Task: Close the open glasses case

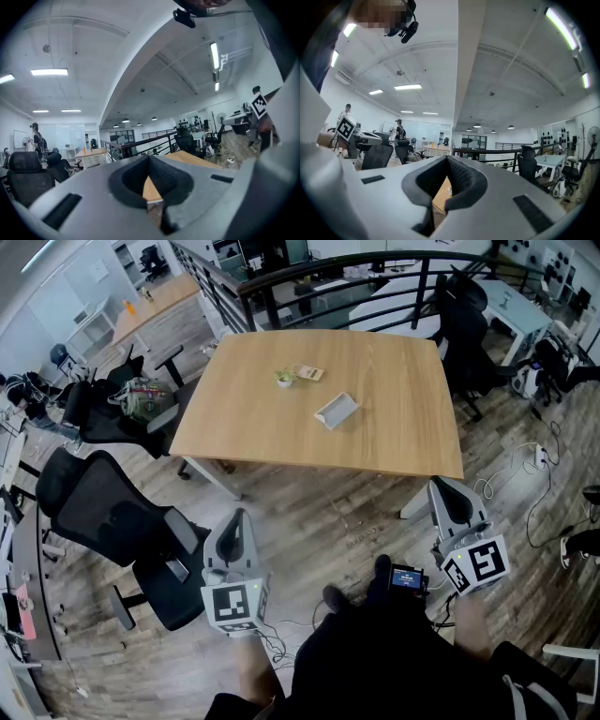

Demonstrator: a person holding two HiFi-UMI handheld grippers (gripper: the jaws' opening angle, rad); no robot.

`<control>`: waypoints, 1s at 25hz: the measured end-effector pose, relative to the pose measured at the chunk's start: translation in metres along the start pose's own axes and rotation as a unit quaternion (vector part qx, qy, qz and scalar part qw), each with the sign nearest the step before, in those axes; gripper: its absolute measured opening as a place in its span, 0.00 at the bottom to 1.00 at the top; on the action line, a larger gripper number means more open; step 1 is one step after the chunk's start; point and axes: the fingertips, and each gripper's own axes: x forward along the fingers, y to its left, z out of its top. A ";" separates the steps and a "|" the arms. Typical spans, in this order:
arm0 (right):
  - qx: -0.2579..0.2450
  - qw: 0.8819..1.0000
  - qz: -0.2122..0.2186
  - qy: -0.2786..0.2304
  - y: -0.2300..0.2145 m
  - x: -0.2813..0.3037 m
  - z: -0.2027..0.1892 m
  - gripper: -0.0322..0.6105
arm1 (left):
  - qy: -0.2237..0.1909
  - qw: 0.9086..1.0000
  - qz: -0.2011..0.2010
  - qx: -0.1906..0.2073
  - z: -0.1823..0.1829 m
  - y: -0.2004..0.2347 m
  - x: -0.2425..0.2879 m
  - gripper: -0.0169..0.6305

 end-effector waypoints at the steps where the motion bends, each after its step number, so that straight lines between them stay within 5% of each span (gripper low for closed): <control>1: 0.001 1.000 -0.001 0.001 -0.001 0.000 -0.001 0.07 | 0.000 1.000 -0.001 0.002 0.001 -0.002 0.001 0.03; 7: 0.024 0.999 -0.002 -0.027 -0.012 -0.003 0.005 0.07 | -0.003 1.000 -0.008 0.009 0.008 -0.010 0.007 0.03; 25: 0.031 0.999 -0.020 -0.007 -0.092 0.004 -0.014 0.07 | 0.006 1.000 -0.019 0.009 0.023 -0.059 0.073 0.03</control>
